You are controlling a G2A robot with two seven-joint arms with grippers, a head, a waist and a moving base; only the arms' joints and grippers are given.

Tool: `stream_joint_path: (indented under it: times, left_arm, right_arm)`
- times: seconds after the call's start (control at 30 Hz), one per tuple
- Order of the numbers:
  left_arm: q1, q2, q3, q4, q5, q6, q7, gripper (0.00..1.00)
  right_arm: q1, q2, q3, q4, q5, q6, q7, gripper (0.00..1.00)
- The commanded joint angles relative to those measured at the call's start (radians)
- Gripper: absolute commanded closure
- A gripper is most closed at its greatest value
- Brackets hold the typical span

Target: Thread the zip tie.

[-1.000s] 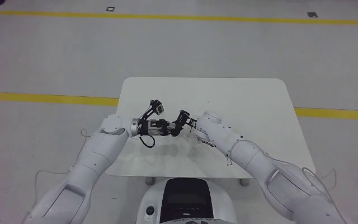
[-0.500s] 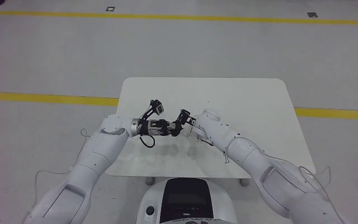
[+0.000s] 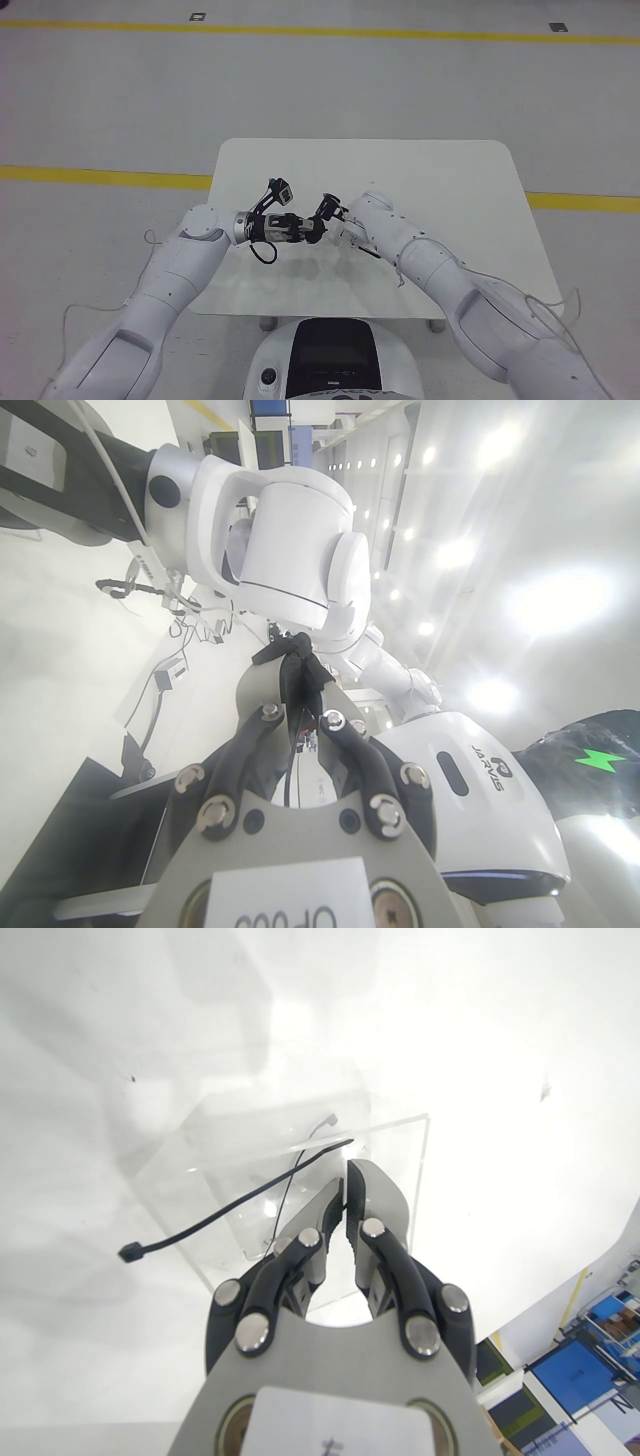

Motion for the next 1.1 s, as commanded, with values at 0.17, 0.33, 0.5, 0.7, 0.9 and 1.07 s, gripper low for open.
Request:
stream_joint_path:
  times: [0.17,0.33,0.5,0.7,0.9,1.07]
  left_arm:
    - [0.000,0.000,0.000,0.000,0.000,0.000,0.000,1.00]
    - [0.000,0.000,0.000,0.000,0.000,0.000,0.000,1.00]
    - [0.000,0.000,0.000,0.000,0.000,0.000,0.000,1.00]
    - [0.000,0.000,0.000,0.000,0.000,0.000,0.000,1.00]
    - [0.000,0.000,0.000,0.000,0.000,0.000,0.000,1.00]
    - [0.000,0.000,0.000,0.000,0.000,0.000,0.000,1.00]
  right_arm:
    - [0.003,-0.013,0.002,0.008,-0.021,0.014,-0.015,1.00]
    - [-0.007,-0.006,0.019,-0.024,-0.044,0.022,-0.020,1.00]
    - [-0.029,0.014,0.051,-0.077,-0.069,0.017,-0.023,1.00]
    - [-0.067,0.047,0.106,-0.152,-0.077,-0.030,-0.013,1.00]
    - [-0.094,0.070,0.151,-0.202,-0.071,-0.100,0.011,0.87]
    - [-0.104,0.077,0.169,-0.223,-0.066,-0.123,0.033,0.86]
